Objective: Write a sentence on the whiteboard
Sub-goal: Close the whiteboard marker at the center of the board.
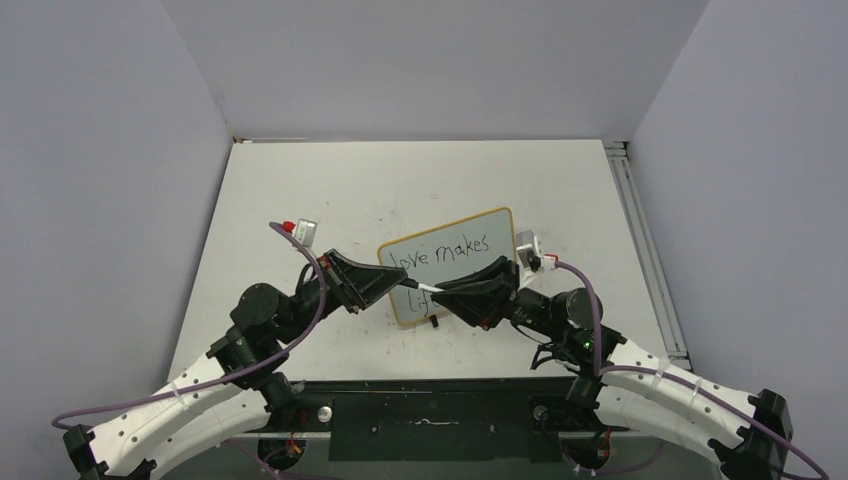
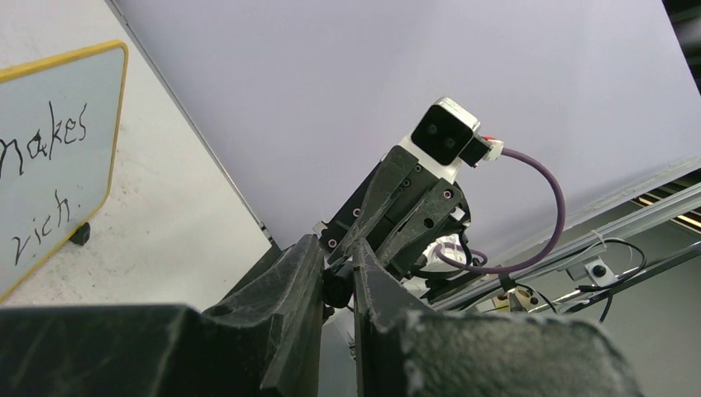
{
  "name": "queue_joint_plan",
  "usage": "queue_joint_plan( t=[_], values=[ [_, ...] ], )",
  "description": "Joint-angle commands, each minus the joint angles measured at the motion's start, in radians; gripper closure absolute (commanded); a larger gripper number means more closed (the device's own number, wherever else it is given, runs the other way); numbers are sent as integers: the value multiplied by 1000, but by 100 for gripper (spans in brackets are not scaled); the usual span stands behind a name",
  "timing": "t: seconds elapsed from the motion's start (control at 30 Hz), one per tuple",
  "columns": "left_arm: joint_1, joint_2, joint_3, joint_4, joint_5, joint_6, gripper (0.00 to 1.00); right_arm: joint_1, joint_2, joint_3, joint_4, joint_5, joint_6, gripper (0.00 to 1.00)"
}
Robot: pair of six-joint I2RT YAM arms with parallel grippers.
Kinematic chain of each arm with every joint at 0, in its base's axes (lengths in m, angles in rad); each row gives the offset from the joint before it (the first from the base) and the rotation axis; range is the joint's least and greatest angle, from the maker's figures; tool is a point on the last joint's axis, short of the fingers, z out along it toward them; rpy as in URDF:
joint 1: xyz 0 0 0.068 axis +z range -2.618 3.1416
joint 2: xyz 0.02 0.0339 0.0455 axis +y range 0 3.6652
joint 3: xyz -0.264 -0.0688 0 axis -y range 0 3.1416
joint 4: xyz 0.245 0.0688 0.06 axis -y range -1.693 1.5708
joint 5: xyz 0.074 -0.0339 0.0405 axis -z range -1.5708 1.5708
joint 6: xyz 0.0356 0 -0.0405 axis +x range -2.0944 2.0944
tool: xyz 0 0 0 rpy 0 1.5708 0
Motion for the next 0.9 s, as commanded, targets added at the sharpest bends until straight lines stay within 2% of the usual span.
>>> queue_joint_plan(
  t=[0.0, 0.6, 0.87],
  values=[
    [-1, 16, -7, 41, 71, -2, 100, 2, 29, 9, 190, 41, -42, 95],
    [-16, 40, -27, 69, 103, 11, 100, 3, 70, 44, 250, 126, -116, 95],
    [-45, 58, -25, 92, 97, 23, 100, 1, 100, 60, 271, 117, -123, 95]
  ],
)
